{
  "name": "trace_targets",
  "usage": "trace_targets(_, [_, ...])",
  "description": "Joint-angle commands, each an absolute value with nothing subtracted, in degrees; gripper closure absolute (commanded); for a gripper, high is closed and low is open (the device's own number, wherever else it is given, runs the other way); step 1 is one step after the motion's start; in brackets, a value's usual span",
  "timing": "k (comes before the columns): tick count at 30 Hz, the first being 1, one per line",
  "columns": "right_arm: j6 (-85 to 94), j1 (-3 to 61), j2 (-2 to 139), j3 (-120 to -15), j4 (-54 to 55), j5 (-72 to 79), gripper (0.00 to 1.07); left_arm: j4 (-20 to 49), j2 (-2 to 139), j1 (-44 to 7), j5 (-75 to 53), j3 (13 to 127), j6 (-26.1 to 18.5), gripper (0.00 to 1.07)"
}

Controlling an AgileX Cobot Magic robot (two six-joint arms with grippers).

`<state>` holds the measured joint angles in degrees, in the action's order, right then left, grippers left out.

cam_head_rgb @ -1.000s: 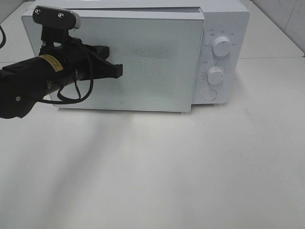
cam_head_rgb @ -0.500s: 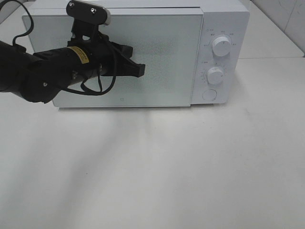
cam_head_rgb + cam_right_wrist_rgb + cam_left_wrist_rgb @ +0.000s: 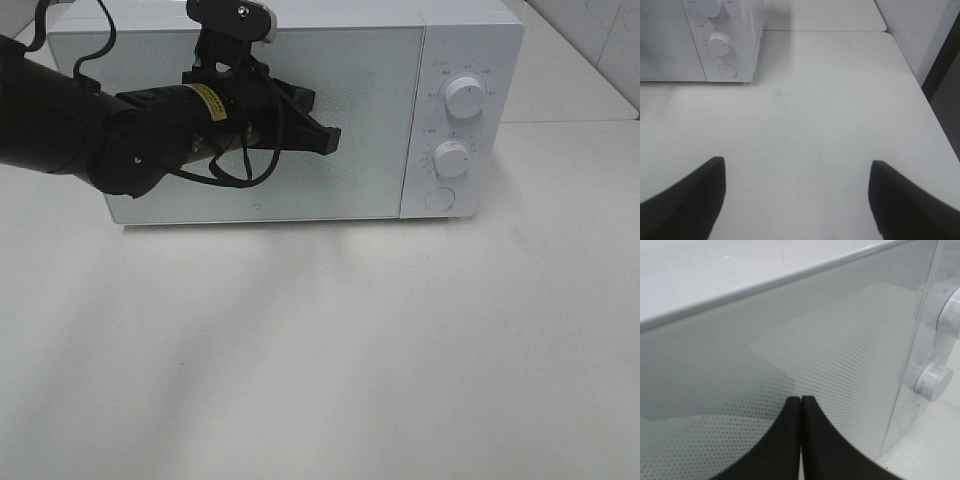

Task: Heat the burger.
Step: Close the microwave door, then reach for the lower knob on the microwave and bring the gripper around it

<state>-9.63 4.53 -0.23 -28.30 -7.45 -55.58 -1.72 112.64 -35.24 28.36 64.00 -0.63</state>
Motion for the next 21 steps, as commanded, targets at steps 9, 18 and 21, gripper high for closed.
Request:
trace_targets(9, [-10.1,4.2,-1.8,-28.2,-7.7,-55.2,0.32,3.6,103.8,-39.2,24.7,58.7,0.0,1.07])
trace_targets(18, [-10.1,4.2,-1.8,-28.2,-7.7,-55.2,0.32,3.8,96.2,-39.4,13.3,53.4,1.8,0.93])
trace_targets(21, [-10.1,4.2,-1.8,-28.2,-7.7,-55.2,0.32,3.8,94.1,-39.4,6.5,53.4,1.8,0.52])
